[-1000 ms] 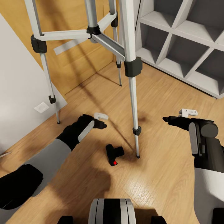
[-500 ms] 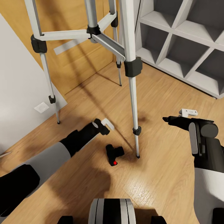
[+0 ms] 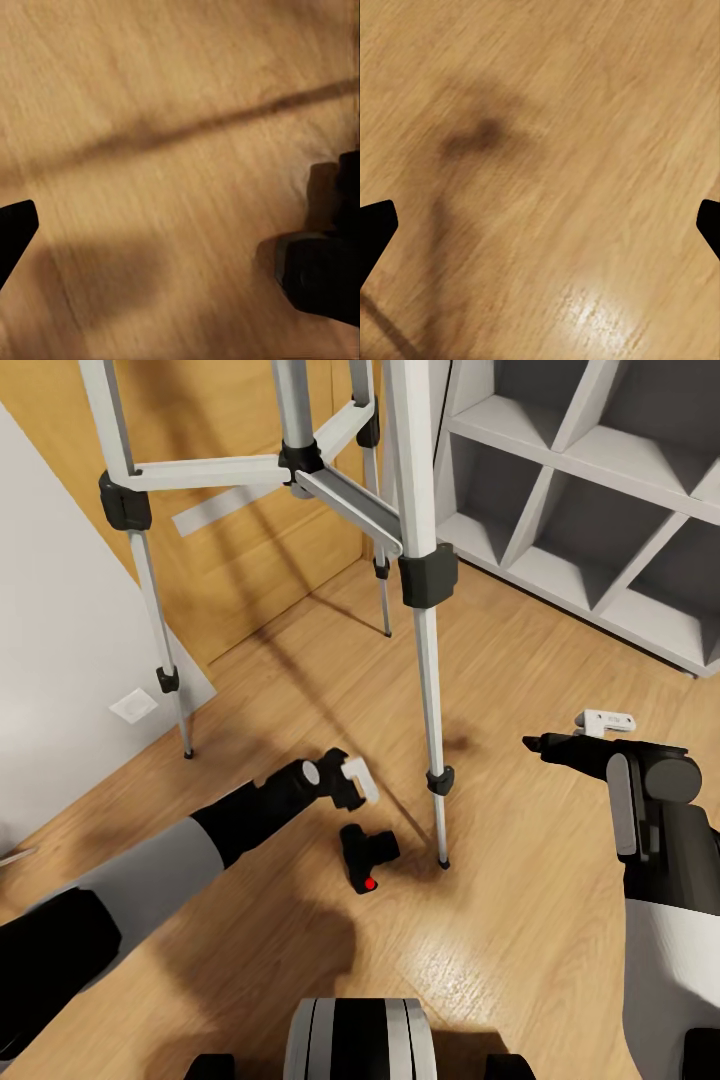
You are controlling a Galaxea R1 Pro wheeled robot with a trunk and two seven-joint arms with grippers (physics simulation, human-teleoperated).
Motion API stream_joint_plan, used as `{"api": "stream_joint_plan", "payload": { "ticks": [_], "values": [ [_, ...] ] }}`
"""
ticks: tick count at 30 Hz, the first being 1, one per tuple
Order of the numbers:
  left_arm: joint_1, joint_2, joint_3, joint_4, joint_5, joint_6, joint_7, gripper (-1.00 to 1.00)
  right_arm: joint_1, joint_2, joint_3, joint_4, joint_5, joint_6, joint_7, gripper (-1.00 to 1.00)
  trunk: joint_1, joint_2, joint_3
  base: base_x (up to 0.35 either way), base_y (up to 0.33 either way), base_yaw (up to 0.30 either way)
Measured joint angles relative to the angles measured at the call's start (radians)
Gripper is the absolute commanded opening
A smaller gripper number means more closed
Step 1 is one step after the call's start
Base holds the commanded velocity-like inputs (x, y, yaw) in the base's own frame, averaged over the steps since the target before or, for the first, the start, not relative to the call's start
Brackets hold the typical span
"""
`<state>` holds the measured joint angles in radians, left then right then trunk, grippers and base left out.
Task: Attach the digital camera to the camera tripod in the bedroom.
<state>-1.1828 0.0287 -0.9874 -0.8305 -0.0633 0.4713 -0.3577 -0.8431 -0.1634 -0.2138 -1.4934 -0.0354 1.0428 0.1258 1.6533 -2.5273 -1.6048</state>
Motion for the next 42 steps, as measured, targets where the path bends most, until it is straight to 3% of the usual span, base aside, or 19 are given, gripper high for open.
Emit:
{"api": "stream_joint_plan", "payload": {
  "ticks": [4,10,17,21,24,25,28,29,31,32,35,37,39,40,42],
  "values": [
    [0.000,0.009,-0.007,-0.006,-0.037,-0.015,-0.035,1.00,0.000,0.000,0.000,0.000,0.000,0.000,0.000,1.00,0.000,0.000,0.000,0.000,0.000,0.000],
    [0.001,0.018,-0.009,-0.015,-0.129,-0.028,-0.072,1.00,0.000,0.000,0.000,0.000,0.000,0.000,0.000,1.00,0.000,0.000,0.000,0.000,0.000,0.000],
    [-0.002,0.021,-0.013,-0.021,-0.166,-0.031,-0.117,1.00,0.000,0.000,0.000,0.000,0.000,0.000,0.000,1.00,0.000,0.000,0.000,0.000,0.000,0.000],
    [-0.003,0.023,-0.014,-0.025,-0.206,-0.035,-0.158,1.00,0.000,0.000,0.000,0.000,0.000,0.000,0.000,1.00,0.000,0.000,0.000,0.000,0.000,0.000],
    [-0.004,0.019,-0.011,-0.028,-0.292,-0.035,-0.188,1.00,0.000,0.000,0.000,0.000,0.000,0.000,0.000,1.00,0.000,0.000,0.000,0.000,0.000,0.000],
    [-0.004,0.019,-0.011,-0.028,-0.293,-0.035,-0.188,1.00,0.000,0.000,0.000,0.000,0.000,0.000,0.000,1.00,0.000,0.000,0.000,0.000,0.000,0.000],
    [-0.009,0.015,-0.007,-0.030,-0.406,-0.037,-0.221,1.00,0.000,0.000,0.000,0.000,0.000,0.000,0.000,1.00,0.000,0.000,0.000,0.000,0.000,0.000],
    [-0.009,0.015,-0.007,-0.030,-0.407,-0.037,-0.222,1.00,0.000,0.000,0.000,0.000,0.000,0.000,0.000,1.00,0.000,0.000,0.000,0.000,0.000,0.000],
    [-0.016,0.013,-0.006,-0.032,-0.479,-0.038,-0.257,1.00,0.000,0.000,0.000,0.000,0.000,0.000,0.000,1.00,0.000,0.000,0.000,0.000,0.000,0.000],
    [-0.016,0.013,-0.006,-0.032,-0.480,-0.038,-0.258,1.00,0.000,0.000,0.000,0.000,0.000,0.000,0.000,1.00,0.000,0.000,0.000,0.000,0.000,0.000],
    [-0.023,0.012,-0.004,-0.039,-0.560,-0.049,-0.342,1.00,0.000,-0.001,0.000,0.000,0.000,0.000,0.000,1.00,0.000,0.000,0.000,0.000,0.000,0.000],
    [-0.026,0.011,-0.004,-0.042,-0.580,-0.058,-0.379,1.00,0.000,0.000,0.000,0.000,0.000,0.000,0.000,1.00,0.000,0.000,0.000,0.000,0.000,0.000],
    [-0.038,0.011,-0.003,-0.045,-0.607,-0.081,-0.454,1.00,0.000,0.000,0.000,0.000,0.000,0.000,0.000,1.00,0.000,0.000,0.000,0.000,0.000,0.000],
    [-0.038,0.011,-0.003,-0.045,-0.608,-0.082,-0.455,1.00,0.000,0.000,0.000,0.000,0.000,0.000,0.000,1.00,0.000,0.000,0.000,0.000,0.000,0.000],
    [-0.059,0.010,-0.003,-0.046,-0.625,-0.111,-0.530,1.00,0.000,0.000,0.000,0.000,0.000,0.000,0.000,1.00,0.000,0.000,0.000,0.000,0.000,0.000]
  ]
}}
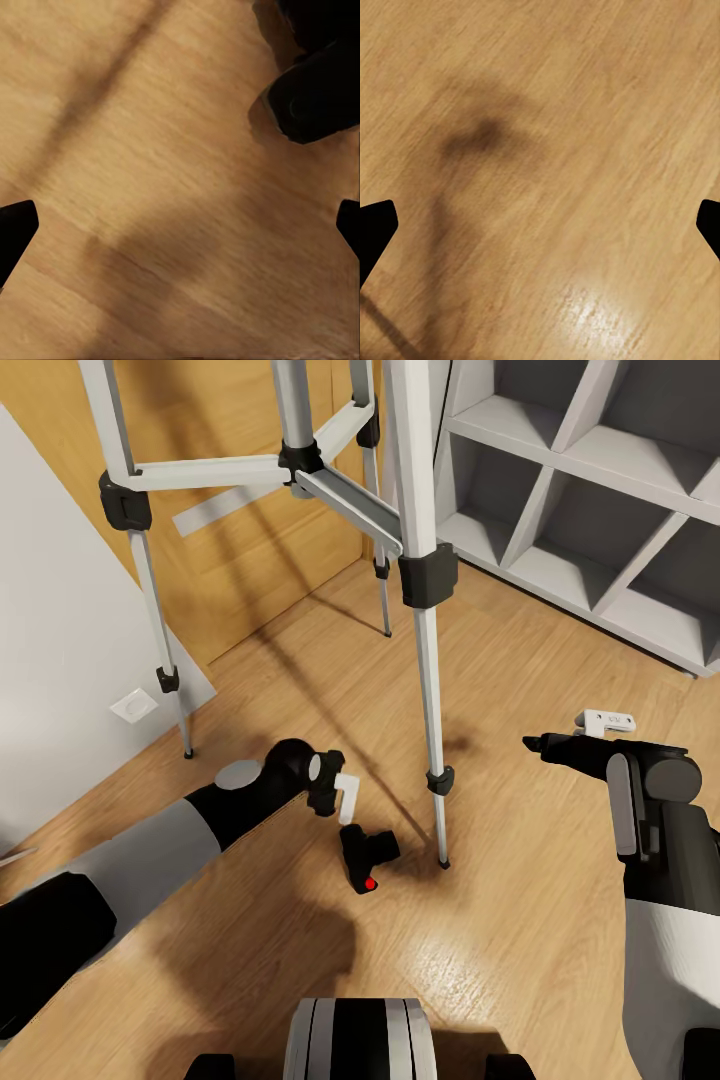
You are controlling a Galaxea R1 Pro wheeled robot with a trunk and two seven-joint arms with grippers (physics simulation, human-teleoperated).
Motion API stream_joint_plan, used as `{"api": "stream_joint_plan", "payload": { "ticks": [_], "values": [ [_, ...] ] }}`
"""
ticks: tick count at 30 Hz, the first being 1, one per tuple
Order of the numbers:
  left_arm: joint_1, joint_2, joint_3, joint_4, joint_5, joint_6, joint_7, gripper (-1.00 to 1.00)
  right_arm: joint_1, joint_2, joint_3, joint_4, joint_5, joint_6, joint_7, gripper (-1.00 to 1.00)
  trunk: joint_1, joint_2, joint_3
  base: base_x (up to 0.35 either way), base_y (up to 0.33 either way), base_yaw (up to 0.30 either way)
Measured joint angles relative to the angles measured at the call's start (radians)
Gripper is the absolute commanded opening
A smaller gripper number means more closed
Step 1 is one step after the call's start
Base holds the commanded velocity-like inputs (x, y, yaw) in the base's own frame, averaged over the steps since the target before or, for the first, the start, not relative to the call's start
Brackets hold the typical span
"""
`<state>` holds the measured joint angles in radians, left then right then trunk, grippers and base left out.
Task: Attach the digital camera to the camera tripod in the bedroom.
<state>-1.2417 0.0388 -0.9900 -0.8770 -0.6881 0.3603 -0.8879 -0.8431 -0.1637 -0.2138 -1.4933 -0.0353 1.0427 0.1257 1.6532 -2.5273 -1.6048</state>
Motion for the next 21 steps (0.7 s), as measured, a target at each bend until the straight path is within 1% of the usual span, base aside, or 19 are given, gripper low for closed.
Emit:
{"api": "stream_joint_plan", "payload": {
  "ticks": [2,3,5,6,8,9,12,13,15,16,18,19,21],
  "values": [
    [-0.022,0.000,0.000,-0.001,-0.011,-0.032,-0.075,1.00,0.000,0.000,0.000,0.000,0.000,0.000,0.000,1.00,0.000,0.000,0.000,0.000,0.000,0.000],
    [-0.022,0.000,0.000,-0.001,-0.011,-0.032,-0.076,1.00,0.000,0.000,0.000,0.000,0.000,0.000,0.000,1.00,0.000,0.000,0.000,0.000,0.000,0.000],
    [-0.042,-0.001,0.000,0.000,-0.017,-0.073,-0.145,1.00,0.000,0.000,0.000,0.000,0.000,0.000,0.000,1.00,0.000,0.000,0.000,0.000,0.000,0.000],
    [-0.042,-0.001,0.000,0.000,-0.017,-0.074,-0.146,1.00,0.000,0.000,0.000,0.000,0.000,0.000,0.000,1.00,0.000,0.000,0.000,0.000,0.000,0.000],
    [-0.060,-0.004,0.001,0.003,-0.017,-0.123,-0.205,1.00,0.000,0.000,0.000,0.000,0.000,0.000,0.000,1.00,0.000,0.000,0.000,0.000,0.000,0.000],
    [-0.061,-0.004,0.001,0.003,-0.018,-0.124,-0.206,1.00,0.000,0.000,0.000,0.000,0.000,0.000,0.000,1.00,0.000,0.000,0.000,0.000,0.000,0.000],
    [-0.086,-0.010,0.002,0.010,-0.015,-0.202,-0.283,1.00,0.000,0.000,0.000,0.000,0.000,0.000,0.000,1.00,0.000,0.000,0.000,0.000,0.000,0.000],
    [-0.087,-0.010,0.002,0.010,-0.015,-0.203,-0.284,1.00,0.000,0.000,0.000,0.000,0.000,0.000,0.000,1.00,0.000,0.000,0.000,0.000,0.000,0.000],
    [-0.098,-0.014,0.009,0.017,-0.013,-0.252,-0.332,1.00,0.000,0.000,0.000,0.000,0.000,0.000,0.000,1.00,0.000,0.000,0.000,0.000,0.000,0.000],
    [-0.098,-0.014,0.009,0.017,-0.013,-0.253,-0.333,1.00,0.000,0.000,0.000,0.000,0.000,0.000,0.000,1.00,0.000,0.000,0.000,0.000,0.000,0.000],
    [-0.107,-0.016,0.026,0.022,-0.013,-0.295,-0.372,1.00,0.000,0.000,0.000,0.000,0.000,0.000,0.000,1.00,0.000,0.000,0.000,0.000,0.000,0.000],
    [-0.107,-0.017,0.026,0.022,-0.013,-0.296,-0.373,1.00,0.000,0.000,0.000,0.000,0.000,0.000,0.000,1.00,0.000,0.000,0.000,0.000,0.000,0.000],
    [-0.116,-0.018,0.049,0.027,-0.013,-0.336,-0.400,1.00,0.000,0.000,0.000,0.000,0.000,0.000,0.000,1.00,0.000,0.000,0.000,0.000,0.000,0.000]
  ]
}}
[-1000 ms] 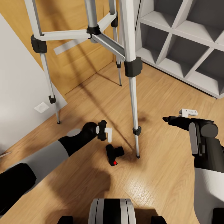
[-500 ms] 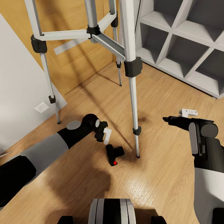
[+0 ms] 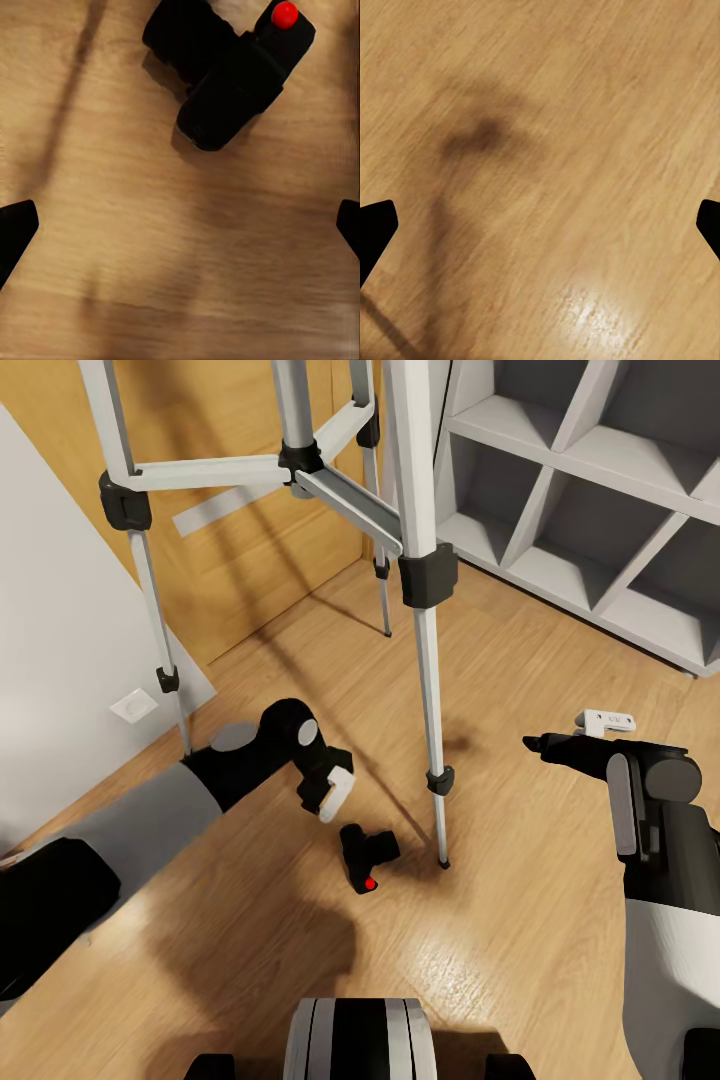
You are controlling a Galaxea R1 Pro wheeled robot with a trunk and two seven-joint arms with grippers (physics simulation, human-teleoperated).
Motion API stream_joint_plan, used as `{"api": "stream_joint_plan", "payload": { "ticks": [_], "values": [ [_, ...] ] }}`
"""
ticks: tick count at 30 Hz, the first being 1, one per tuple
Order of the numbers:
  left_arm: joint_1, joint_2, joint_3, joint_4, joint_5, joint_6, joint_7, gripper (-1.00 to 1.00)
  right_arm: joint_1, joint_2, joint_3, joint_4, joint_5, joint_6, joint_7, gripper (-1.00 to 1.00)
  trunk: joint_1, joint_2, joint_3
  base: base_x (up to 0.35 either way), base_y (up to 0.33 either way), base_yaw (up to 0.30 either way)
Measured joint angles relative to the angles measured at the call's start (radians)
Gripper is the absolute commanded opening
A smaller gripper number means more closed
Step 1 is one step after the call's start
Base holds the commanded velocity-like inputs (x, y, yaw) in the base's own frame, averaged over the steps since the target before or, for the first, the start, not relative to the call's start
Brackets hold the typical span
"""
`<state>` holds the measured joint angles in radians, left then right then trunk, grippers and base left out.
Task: Attach the digital camera to the camera tripod in the bedroom.
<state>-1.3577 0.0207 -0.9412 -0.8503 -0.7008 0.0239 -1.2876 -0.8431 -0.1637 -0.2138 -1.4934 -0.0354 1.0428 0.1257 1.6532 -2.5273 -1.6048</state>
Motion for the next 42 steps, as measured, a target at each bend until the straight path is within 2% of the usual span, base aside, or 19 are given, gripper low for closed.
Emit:
{"api": "stream_joint_plan", "payload": {
  "ticks": [5,6,12,21,24,27,28,31,32,34,35,38,42],
  "values": [
    [-0.020,-0.003,0.030,0.023,0.001,-0.076,-0.032,1.00,0.000,0.000,0.000,0.000,0.000,0.000,0.000,1.00,0.000,0.000,0.000,0.000,0.000,0.000],
    [-0.020,-0.003,0.030,0.023,0.001,-0.077,-0.032,1.00,0.000,0.000,0.000,0.000,0.000,0.000,0.000,1.00,0.000,0.000,0.000,0.000,0.000,0.000],
    [-0.032,-0.018,0.045,0.073,0.005,-0.191,-0.048,1.00,0.000,0.000,0.000,0.000,0.000,0.000,0.000,1.00,0.000,0.000,0.000,0.000,0.000,0.000],
    [-0.044,-0.048,0.048,0.103,-0.009,-0.265,-0.078,1.00,0.000,0.000,0.000,0.000,0.000,0.000,0.000,1.00,0.000,0.000,0.000,0.000,0.000,0.000],
    [-0.047,-0.056,0.046,0.106,-0.029,-0.275,-0.088,1.00,0.000,0.000,0.000,0.000,0.000,0.000,0.000,1.00,0.000,0.000,0.000,0.000,0.000,0.000],
    [-0.048,-0.069,0.045,0.109,-0.091,-0.286,-0.094,1.00,0.000,0.000,0.000,0.000,0.000,0.000,0.000,1.00,0.000,0.000,0.000,0.000,0.000,0.000],
    [-0.048,-0.069,0.045,0.109,-0.092,-0.286,-0.094,1.00,0.000,0.000,0.000,0.000,0.000,0.000,0.000,1.00,0.000,0.000,0.000,0.000,0.000,0.000],
    [-0.047,-0.093,0.045,0.112,-0.152,-0.294,-0.095,1.00,0.000,0.000,0.000,0.000,0.000,0.000,0.000,1.00,0.000,0.000,0.000,0.000,0.000,0.000],
    [-0.047,-0.093,0.045,0.112,-0.153,-0.294,-0.095,1.00,0.000,0.000,0.000,0.000,0.000,0.000,0.000,1.00,0.000,0.000,0.000,0.000,0.000,0.000],
    [-0.047,-0.106,0.044,0.118,-0.182,-0.302,-0.092,1.00,0.000,0.000,0.000,0.000,0.000,0.000,0.000,1.00,0.000,0.000,0.000,0.000,0.000,0.000],
    [-0.047,-0.106,0.044,0.118,-0.182,-0.302,-0.092,1.00,0.000,0.000,0.000,0.000,0.000,0.000,0.000,1.00,0.000,0.000,0.000,0.000,0.000,0.000],
    [-0.046,-0.119,0.044,0.133,-0.212,-0.329,-0.087,1.00,0.000,0.000,0.000,0.000,0.000,0.000,0.000,1.00,0.000,0.000,0.000,0.000,0.000,0.000],
    [-0.046,-0.124,0.043,0.139,-0.225,-0.347,-0.084,1.00,0.000,0.000,0.000,0.000,0.000,0.000,0.000,1.00,0.000,0.000,0.000,0.000,0.000,0.000]
  ]
}}
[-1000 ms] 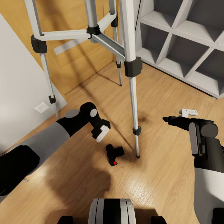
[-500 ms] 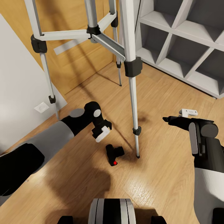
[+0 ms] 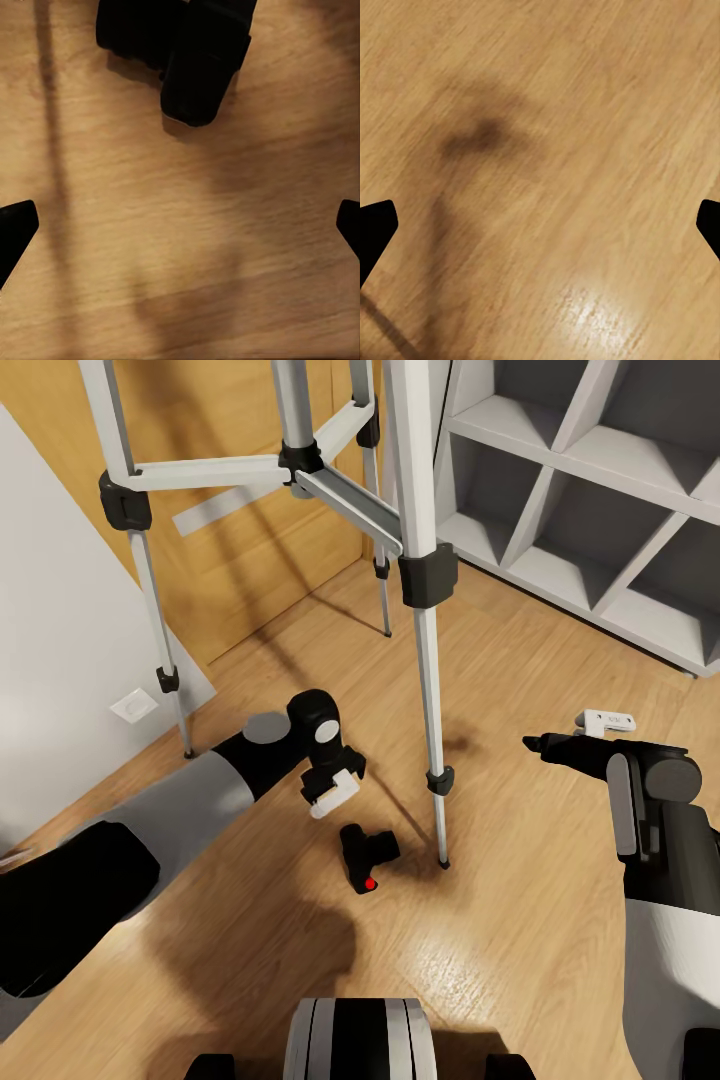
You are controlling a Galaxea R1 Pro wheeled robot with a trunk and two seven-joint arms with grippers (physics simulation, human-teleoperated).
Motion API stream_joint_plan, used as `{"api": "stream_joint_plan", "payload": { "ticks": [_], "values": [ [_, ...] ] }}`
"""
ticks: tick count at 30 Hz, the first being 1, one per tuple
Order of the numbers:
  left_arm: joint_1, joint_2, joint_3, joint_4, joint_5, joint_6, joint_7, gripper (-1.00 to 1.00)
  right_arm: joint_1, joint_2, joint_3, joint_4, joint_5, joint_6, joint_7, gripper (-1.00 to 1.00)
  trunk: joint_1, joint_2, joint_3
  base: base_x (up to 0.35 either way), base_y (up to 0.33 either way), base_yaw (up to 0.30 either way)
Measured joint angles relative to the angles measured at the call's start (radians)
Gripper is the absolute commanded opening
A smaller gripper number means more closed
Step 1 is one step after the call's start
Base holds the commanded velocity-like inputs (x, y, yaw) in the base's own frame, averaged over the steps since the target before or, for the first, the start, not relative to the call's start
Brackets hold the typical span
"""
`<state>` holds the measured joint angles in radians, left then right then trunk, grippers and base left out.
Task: Attach the digital camera to the camera tripod in the bedroom.
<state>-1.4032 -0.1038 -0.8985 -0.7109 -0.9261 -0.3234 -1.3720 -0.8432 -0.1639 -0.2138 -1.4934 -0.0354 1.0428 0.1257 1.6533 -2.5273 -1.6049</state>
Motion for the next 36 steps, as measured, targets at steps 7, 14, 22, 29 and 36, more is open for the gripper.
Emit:
{"api": "stream_joint_plan", "payload": {
  "ticks": [7,14,22,29,36],
  "values": [
    [0.004,-0.008,-0.044,0.003,-0.048,-0.026,0.025,1.00,0.000,0.000,0.000,0.000,0.000,0.000,0.000,1.00,0.000,0.000,0.000,0.000,0.000,0.000],
    [0.005,-0.012,-0.074,0.007,-0.063,-0.037,0.120,1.00,0.000,0.000,0.000,0.000,0.000,0.000,0.000,1.00,0.000,0.000,0.000,0.000,0.000,0.000],
    [0.006,-0.009,-0.082,0.020,-0.059,-0.059,0.221,1.00,0.000,0.000,0.000,0.000,0.000,0.000,0.000,1.00,0.000,0.000,0.000,0.000,0.000,0.000],
    [0.003,-0.011,-0.083,0.083,-0.054,-0.090,0.261,1.00,0.000,0.000,0.000,0.000,0.000,0.000,0.000,1.00,0.000,0.000,0.000,0.000,0.000,0.000],
    [-0.002,-0.010,-0.083,0.129,-0.036,-0.142,0.275,1.00,0.000,0.000,0.000,0.000,0.000,0.000,0.000,1.00,0.000,0.000,0.000,0.000,0.000,0.000]
  ]
}}
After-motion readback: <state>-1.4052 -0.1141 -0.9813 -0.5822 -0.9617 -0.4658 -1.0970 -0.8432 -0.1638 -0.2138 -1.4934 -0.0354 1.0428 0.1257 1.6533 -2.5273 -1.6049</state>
